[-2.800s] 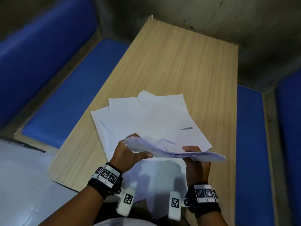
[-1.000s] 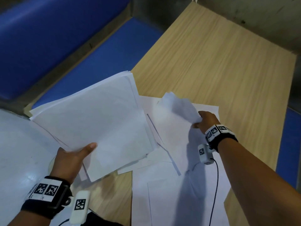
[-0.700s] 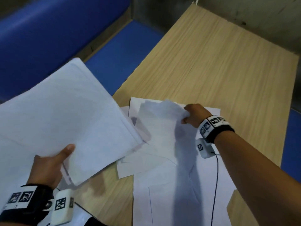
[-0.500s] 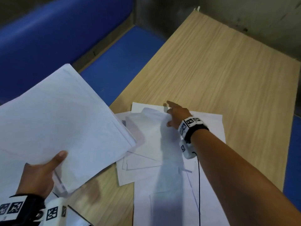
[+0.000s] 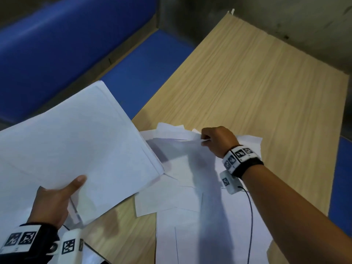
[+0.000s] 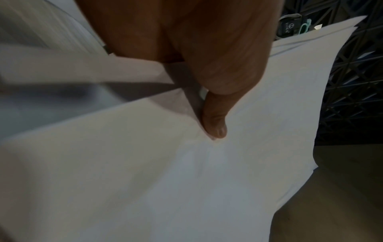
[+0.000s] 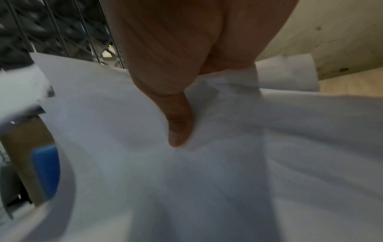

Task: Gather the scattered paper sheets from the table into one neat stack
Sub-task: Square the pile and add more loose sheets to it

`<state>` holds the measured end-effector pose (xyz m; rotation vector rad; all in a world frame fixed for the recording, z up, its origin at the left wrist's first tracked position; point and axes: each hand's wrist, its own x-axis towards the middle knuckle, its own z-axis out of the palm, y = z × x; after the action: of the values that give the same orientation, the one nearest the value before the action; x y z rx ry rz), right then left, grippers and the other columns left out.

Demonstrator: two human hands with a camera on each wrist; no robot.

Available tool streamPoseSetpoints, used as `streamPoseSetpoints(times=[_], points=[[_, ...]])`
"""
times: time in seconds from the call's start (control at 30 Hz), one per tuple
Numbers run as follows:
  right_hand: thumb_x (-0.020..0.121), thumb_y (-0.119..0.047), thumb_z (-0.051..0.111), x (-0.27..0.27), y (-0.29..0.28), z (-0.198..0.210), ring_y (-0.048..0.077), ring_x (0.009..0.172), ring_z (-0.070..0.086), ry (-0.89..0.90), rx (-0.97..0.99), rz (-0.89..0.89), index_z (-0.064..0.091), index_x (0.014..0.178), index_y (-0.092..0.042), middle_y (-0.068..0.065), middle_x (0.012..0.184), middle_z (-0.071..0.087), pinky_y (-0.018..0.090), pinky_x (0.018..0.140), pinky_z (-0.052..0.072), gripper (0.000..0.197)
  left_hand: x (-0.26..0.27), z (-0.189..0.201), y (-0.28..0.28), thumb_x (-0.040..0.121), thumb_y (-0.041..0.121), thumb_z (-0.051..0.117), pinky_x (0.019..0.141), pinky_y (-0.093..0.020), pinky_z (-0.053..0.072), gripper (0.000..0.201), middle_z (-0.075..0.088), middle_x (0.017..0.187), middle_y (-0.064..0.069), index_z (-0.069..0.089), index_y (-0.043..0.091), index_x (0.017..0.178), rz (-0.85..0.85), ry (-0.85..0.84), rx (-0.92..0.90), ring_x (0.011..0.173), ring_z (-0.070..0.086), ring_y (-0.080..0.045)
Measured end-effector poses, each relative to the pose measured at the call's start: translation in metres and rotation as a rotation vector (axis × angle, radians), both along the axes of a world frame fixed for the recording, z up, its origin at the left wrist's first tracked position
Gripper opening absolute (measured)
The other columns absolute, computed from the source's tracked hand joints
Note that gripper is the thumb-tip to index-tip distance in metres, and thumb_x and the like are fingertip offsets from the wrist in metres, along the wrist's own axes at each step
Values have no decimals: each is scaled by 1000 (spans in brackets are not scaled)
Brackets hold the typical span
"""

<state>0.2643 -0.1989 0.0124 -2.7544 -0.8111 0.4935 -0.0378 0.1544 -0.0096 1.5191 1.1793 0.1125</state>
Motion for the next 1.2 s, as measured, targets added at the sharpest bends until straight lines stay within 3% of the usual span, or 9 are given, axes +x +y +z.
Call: streamPoseSetpoints(times=[0.1, 0.23, 0.4, 0.5, 0.6, 0.77, 0.9, 1.1, 1.2], points=[[77, -16, 78, -17, -36, 38, 21, 62, 64, 23, 131, -34, 65, 72, -15, 2, 61, 66, 31, 59, 47, 14, -3, -2, 11, 75, 37, 87, 93, -43, 50, 55, 72, 89, -18, 71, -6, 105, 78, -9, 10, 88, 69, -31], [72, -10, 84, -46, -86, 96, 7, 58, 57, 92, 274, -149, 65, 62, -14, 2, 59, 66, 28, 60, 44, 22, -19, -32, 53, 67, 58, 86, 94, -53, 48, 74, 72, 109, -14, 67, 2, 112, 127, 49, -46, 106, 67, -40], [68, -8, 85, -78, -119, 169, 23, 58, 55, 237, 313, -196, 63, 63, -4, 13, 60, 60, 31, 58, 44, 23, 35, 40, -5, 77, 28, 86, 98, -42, 47, 69, 65, 124, -18, 55, -6, 129, -34, -73, 79, 114, 62, -32], [65, -12, 85, -89, -121, 198, 2, 57, 63, 338, 318, -185, 68, 60, -23, -7, 60, 69, 11, 56, 48, 21, 59, 34, -34, 80, 10, 83, 89, -35, 49, 43, 69, 106, -12, 65, 1, 118, -225, -59, 32, 96, 66, -25], [68, -7, 85, -91, -118, 206, -9, 61, 66, 453, 324, -223, 73, 74, -23, -17, 69, 74, 7, 59, 50, 20, 75, 34, -74, 79, 8, 83, 84, -31, 51, 27, 70, 85, 4, 67, 16, 98, -558, -13, -16, 80, 67, -14], [63, -11, 90, -85, -102, 169, -6, 73, 70, 452, 223, -175, 76, 78, -22, -15, 74, 76, 9, 61, 49, 23, 76, 2, -121, 84, 17, 74, 61, -21, 56, 12, 72, 73, 12, 71, 19, 95, -935, 179, -58, 66, 66, -2], [63, -17, 85, -81, -99, 91, 17, 82, 71, 402, -35, -148, 73, 81, -17, 0, 79, 75, 33, 73, 54, 22, 63, -24, -134, 71, 18, 82, 84, -28, 58, 38, 78, 100, 5, 73, 21, 108, -1034, 214, -151, 96, 72, -13], [67, -10, 77, -91, -103, 40, 19, 60, 50, 361, -98, -201, 55, 65, -8, 1, 61, 52, 28, 53, 35, 22, 48, -34, -140, 78, 37, 84, 96, -34, 53, 45, 78, 108, 4, 68, 24, 118, -946, 178, -255, 101, 72, -14], [68, -14, 79, -95, -98, 33, 16, 57, 43, 391, 23, -250, 49, 62, -10, 0, 60, 48, 30, 56, 33, 31, 46, -28, -144, 72, 23, 91, 97, -35, 54, 54, 78, 112, -1, 68, 19, 122, -954, 111, -411, 107, 72, -17]])
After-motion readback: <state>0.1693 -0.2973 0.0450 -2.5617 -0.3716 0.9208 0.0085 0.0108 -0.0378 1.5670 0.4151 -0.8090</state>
